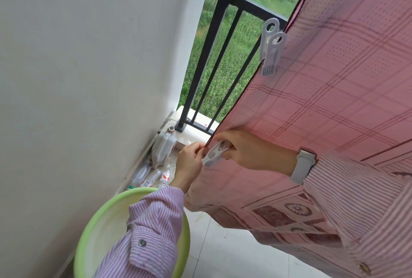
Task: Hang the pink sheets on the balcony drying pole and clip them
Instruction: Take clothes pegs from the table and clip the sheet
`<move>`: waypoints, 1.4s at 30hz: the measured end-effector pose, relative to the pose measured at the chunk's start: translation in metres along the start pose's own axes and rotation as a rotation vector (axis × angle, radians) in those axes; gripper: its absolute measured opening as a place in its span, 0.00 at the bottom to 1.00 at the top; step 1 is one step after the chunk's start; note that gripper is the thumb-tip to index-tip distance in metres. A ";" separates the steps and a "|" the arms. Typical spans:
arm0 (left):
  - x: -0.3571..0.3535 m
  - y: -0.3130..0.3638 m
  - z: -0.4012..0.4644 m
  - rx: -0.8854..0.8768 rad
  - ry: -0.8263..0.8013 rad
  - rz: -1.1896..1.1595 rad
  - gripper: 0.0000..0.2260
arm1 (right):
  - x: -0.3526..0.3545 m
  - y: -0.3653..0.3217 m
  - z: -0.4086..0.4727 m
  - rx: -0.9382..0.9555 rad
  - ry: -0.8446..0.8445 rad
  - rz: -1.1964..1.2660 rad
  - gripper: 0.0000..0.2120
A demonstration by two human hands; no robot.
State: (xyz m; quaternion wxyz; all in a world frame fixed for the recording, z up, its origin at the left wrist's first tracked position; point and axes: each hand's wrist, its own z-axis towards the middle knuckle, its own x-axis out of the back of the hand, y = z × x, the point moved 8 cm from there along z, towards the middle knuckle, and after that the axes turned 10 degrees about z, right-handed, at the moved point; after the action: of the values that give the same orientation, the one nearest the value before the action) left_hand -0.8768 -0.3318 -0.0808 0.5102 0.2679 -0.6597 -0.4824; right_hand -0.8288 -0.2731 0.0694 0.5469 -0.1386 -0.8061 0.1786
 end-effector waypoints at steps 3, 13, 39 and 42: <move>0.004 0.003 -0.002 0.015 0.017 -0.011 0.10 | 0.005 -0.014 -0.002 0.053 -0.007 -0.103 0.15; 0.013 0.011 -0.009 -0.006 0.136 0.009 0.12 | 0.017 -0.069 0.013 0.435 0.117 -0.686 0.04; 0.019 0.018 -0.013 0.011 0.194 0.045 0.05 | 0.003 -0.038 0.029 0.319 0.171 -1.073 0.11; 0.019 0.019 -0.013 0.006 0.190 0.069 0.06 | 0.007 -0.042 0.024 0.320 0.241 -0.973 0.15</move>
State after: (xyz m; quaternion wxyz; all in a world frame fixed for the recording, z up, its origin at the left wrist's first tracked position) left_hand -0.8681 -0.3452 -0.0559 0.5859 0.2913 -0.6186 -0.4349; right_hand -0.8550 -0.3110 0.0856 0.6696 0.3173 -0.6715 0.0077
